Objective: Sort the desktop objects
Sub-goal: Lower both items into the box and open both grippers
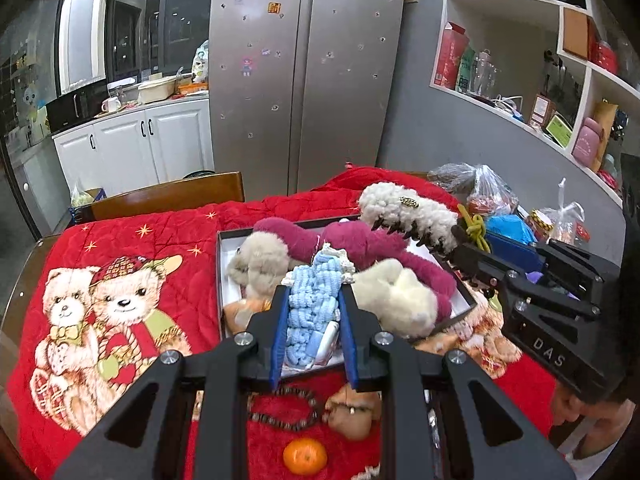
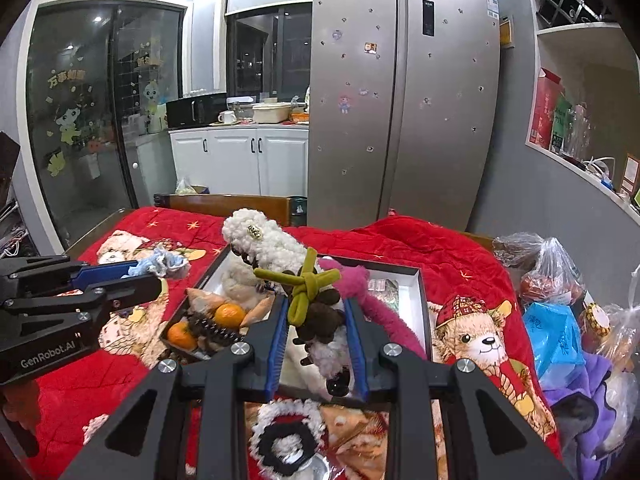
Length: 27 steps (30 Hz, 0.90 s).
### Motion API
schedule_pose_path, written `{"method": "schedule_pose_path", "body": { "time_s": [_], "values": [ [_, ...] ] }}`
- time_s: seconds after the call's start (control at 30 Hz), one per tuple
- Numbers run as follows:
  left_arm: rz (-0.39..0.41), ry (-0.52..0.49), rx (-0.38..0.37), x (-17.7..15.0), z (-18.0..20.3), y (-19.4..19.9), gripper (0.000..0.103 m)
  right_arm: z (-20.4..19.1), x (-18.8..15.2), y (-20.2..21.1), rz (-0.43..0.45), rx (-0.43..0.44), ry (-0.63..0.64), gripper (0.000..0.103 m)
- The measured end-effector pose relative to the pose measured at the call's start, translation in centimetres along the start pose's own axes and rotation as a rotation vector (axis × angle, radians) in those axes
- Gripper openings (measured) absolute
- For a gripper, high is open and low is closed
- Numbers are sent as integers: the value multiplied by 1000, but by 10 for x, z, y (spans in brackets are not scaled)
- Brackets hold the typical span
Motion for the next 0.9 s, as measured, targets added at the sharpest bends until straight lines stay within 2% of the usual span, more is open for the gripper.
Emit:
{"method": "schedule_pose_path", "body": {
  "time_s": [0.3, 0.53, 0.67, 0.9],
  "values": [
    [-63, 26, 3, 12, -16, -75, 24, 8, 10, -50, -46, -14, -5, 28],
    [-148, 33, 26, -5, -35, -130, 24, 16, 5, -99, -101, -8, -42, 28],
    [-160, 25, 26, -9, -38, -140, 24, 17, -5, -117, -134, -18, -39, 28],
    [-164, 14, 18, -12, -35, -141, 24, 17, -9, -115, -134, -29, -24, 28]
  ]
}}
Point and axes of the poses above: each gripper's, at about its wrist camera, not at the fingertips, and y roughly against the way its jaws point, z to its right, x to its top, the point moved 9 cm from there along -y, roughly the way its jaws point, and after that the axes turned 1 degree about -z, right-handed, at the moved point
